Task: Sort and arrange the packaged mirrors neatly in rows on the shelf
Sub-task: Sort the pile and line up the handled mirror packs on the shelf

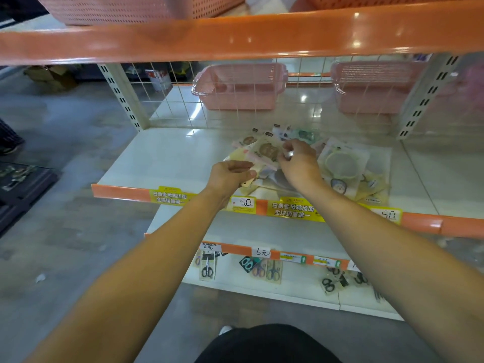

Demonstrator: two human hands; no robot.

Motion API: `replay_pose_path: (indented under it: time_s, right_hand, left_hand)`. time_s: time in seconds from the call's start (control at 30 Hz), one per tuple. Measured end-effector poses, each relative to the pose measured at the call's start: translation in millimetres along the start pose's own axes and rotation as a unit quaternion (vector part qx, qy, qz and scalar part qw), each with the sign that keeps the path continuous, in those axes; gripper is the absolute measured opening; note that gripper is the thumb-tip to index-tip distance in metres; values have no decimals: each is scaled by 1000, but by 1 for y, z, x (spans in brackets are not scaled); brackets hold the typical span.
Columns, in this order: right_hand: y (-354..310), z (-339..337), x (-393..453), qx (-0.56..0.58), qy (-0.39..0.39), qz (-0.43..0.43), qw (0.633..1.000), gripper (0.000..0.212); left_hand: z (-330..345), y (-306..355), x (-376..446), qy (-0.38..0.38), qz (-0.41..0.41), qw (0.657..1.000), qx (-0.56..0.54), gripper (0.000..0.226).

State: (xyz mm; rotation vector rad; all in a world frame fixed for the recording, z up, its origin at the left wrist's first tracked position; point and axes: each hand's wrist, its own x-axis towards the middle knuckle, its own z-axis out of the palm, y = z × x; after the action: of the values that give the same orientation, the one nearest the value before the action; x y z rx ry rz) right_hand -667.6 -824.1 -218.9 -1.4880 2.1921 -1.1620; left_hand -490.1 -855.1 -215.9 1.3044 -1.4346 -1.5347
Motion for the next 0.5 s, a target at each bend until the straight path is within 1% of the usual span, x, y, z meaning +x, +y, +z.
replay_pose_path:
  time_s: [0.1,0.17,0.23,0.3,0.33,0.4,0.5]
  right_hand:
    - [2,0,0,-29,-3,-12,1000,26]
    - [1,0,0,-47,-8,-24,999,26]
    - [0,1,0,-61,-8,-38,997,24]
    - [-1,5,0,-64,-3,-52,997,23]
    - [-2,7,-1,-55,3,-56,997,24]
    - [-4,10,-2,-28,23,-55,998,30]
    - [-12,17,-3,-1,11,-3,1000,34]
  left_hand:
    - [6,1,-3,-12,36,997,70,34]
    - [10,6,-6,-23,65,983,172,43]
    - [15,10,-6,-24,91,945,312,49]
    - [19,11,-6,-19,115,899,422,45]
    - [20,11,-6,-16,127,885,448,41]
    - [20,9,-8,2,148,869,472,34]
    - [14,7,-14,38,191,846,496,23]
